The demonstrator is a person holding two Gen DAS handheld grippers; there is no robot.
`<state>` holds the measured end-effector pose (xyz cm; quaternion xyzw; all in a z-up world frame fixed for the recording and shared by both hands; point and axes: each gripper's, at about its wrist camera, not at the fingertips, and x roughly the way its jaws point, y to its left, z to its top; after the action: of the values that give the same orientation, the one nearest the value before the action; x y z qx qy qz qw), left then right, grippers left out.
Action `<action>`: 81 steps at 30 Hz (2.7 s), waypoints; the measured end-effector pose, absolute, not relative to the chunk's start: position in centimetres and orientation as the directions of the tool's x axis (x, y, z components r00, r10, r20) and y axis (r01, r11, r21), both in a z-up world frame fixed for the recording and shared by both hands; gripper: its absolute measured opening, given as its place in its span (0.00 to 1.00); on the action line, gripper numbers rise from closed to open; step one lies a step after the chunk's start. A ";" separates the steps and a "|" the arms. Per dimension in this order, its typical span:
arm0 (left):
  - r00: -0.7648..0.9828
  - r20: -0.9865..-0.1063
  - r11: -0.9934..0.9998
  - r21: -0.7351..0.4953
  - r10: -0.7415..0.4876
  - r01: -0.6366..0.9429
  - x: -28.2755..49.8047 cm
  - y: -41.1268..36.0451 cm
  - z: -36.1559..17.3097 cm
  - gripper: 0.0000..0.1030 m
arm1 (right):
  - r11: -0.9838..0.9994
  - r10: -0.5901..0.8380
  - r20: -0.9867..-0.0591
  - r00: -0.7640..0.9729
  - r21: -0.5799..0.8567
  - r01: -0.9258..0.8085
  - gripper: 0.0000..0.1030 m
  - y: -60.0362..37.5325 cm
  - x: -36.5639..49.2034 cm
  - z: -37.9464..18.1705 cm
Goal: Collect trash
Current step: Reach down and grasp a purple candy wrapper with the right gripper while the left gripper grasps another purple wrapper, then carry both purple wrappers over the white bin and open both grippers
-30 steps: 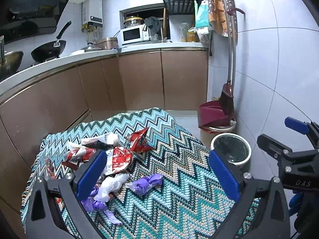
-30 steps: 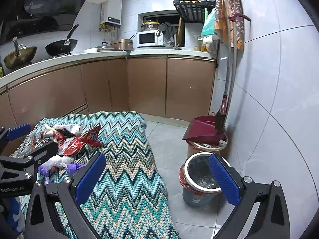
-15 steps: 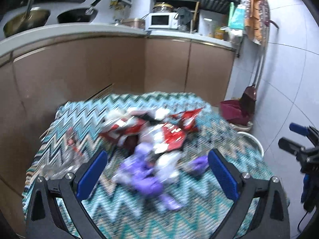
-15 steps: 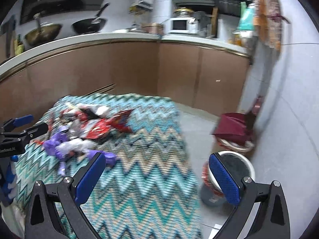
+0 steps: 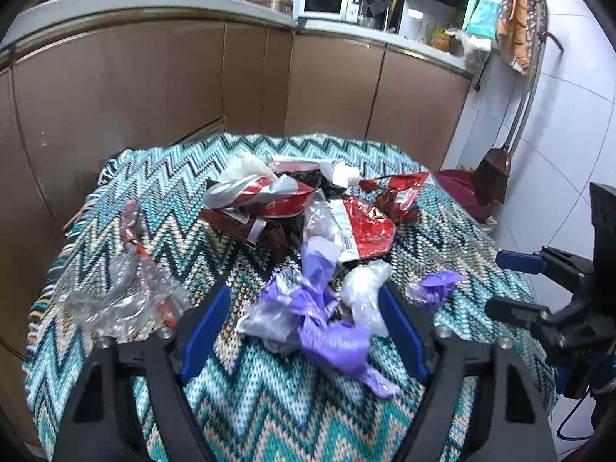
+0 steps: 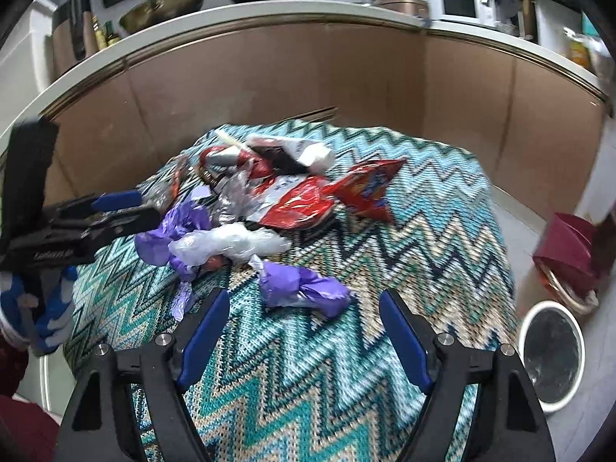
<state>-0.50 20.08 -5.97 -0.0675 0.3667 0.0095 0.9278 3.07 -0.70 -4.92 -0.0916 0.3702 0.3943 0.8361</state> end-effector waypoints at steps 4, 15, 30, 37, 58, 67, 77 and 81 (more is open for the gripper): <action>0.682 -0.728 0.984 -0.161 -0.065 -0.078 1.3 20.9 -7.8 0.48 | 0.632 0.599 -0.704 0.381 0.123 -0.765 0.76 0.8 3.9 -5.5; 0.702 -0.702 0.959 -0.266 -0.122 -0.099 -0.1 23.5 -8.3 0.21 | 0.599 0.567 -0.757 0.325 0.107 -0.794 0.47 3.9 5.7 -8.1; 0.795 -0.603 0.962 -0.253 -0.074 -0.103 -5.0 23.9 -3.8 0.20 | 0.629 0.540 -0.749 0.383 0.057 -0.775 0.35 2.8 2.6 -6.2; 0.818 -0.572 0.970 -0.228 -0.061 -0.086 -6.6 22.6 -1.9 0.20 | 0.630 0.571 -0.705 0.420 0.048 -0.775 0.33 1.8 0.1 -3.8; 0.785 -0.595 0.981 -0.171 -0.173 0.087 -1.3 13.3 0.6 0.20 | 0.738 0.581 -0.596 0.555 0.098 -0.667 0.33 -6.6 1.7 -1.2; 0.683 -0.643 0.934 -0.167 -0.347 0.317 11.2 -2.2 1.2 0.20 | 0.921 0.378 -0.581 0.721 0.160 -0.355 0.33 -22.2 8.9 -1.8; 0.525 -0.742 0.889 -0.213 -0.417 0.405 26.4 -18.6 -4.8 0.21 | 0.960 0.231 -0.653 0.721 0.275 -0.058 0.35 -34.9 18.9 -9.2; 0.460 -0.778 0.879 -0.239 -0.428 0.414 30.5 -22.3 -8.6 0.22 | 0.970 0.186 -0.701 0.688 0.244 -0.014 0.37 -36.4 21.5 -12.0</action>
<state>30.51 -22.27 -8.57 -0.0079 0.4575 -0.2462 0.8544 21.48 -36.36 -11.98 0.1102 0.3909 0.0547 0.9122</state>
